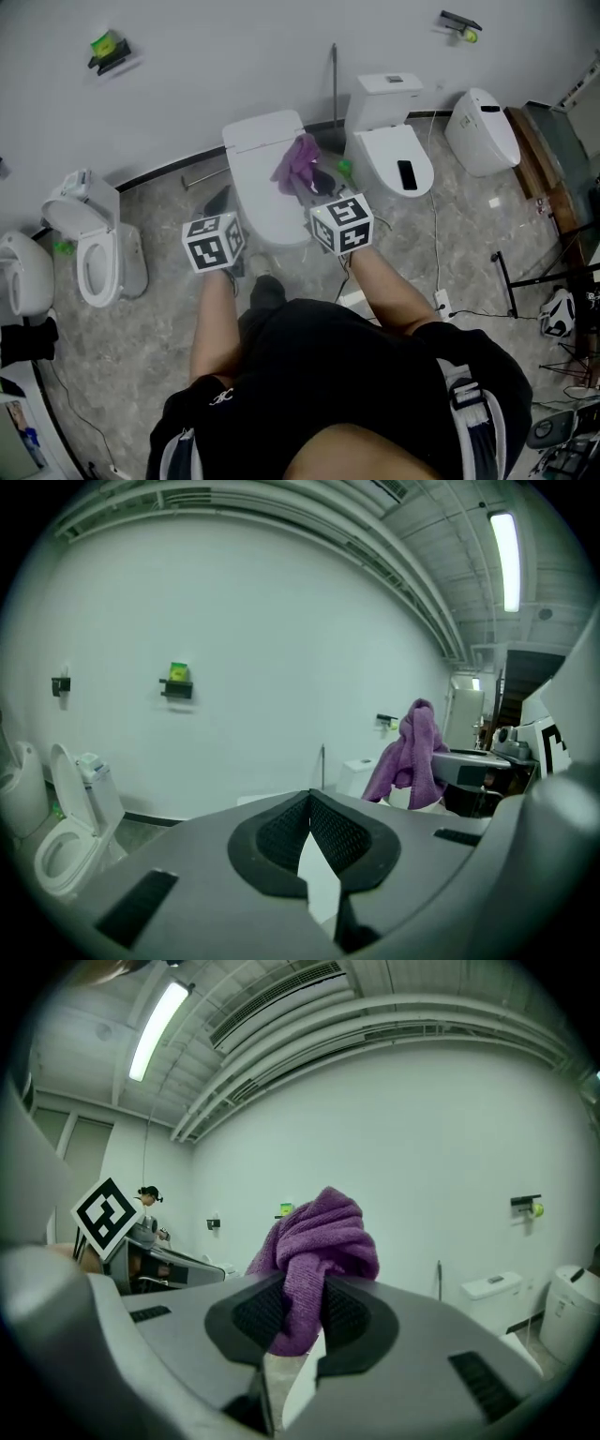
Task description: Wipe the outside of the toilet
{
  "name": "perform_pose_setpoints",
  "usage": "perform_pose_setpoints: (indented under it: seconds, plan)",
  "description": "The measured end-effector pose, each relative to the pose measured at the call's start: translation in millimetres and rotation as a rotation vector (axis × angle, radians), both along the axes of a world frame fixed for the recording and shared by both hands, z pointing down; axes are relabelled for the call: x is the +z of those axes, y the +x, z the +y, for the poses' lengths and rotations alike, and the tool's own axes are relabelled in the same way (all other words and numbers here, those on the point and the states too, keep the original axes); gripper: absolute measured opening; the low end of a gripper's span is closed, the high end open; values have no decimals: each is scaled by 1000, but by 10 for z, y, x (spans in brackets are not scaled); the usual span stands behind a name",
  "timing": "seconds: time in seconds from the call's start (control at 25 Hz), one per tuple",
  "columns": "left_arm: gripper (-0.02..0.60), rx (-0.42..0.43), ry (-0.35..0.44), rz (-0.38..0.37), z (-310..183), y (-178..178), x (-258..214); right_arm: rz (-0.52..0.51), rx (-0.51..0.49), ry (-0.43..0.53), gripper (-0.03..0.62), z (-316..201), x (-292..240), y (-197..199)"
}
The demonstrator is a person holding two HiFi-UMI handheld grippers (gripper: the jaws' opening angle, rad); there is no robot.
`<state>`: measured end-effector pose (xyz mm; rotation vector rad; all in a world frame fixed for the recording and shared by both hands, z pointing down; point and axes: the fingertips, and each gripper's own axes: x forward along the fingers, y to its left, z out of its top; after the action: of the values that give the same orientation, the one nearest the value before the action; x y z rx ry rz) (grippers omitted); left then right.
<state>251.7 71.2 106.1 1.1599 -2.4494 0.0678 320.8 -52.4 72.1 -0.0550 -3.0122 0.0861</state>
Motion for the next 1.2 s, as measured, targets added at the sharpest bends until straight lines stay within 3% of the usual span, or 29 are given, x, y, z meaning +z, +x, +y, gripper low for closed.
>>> perform_pose_setpoints:
  seconds: [0.16, 0.32, 0.56, 0.76, 0.96, 1.2]
  plan:
    - [8, -20, 12, 20, -186, -668, 24, 6, -77, 3, 80, -145, -19, -682]
    - [8, -40, -17, 86, -230, -1307, 277, 50, -140, 3, 80, -209, 107, -1434]
    - [8, -56, -47, 174, -260, -2385, 718, 142, -211, 11, 80, -261, 545, -2710]
    - [8, -47, -69, 197, -363, -3296, 1066, 206, -229, 22, 80, -372, 1005, -3697]
    - [8, -48, -86, 215, -504, -3868, 1443, 315, -274, 15, 80, -490, 1633, -4332]
    - [8, -89, -92, 305, -555, -4228, 2155, 387, -370, 3, 80, -488, 2415, -4906]
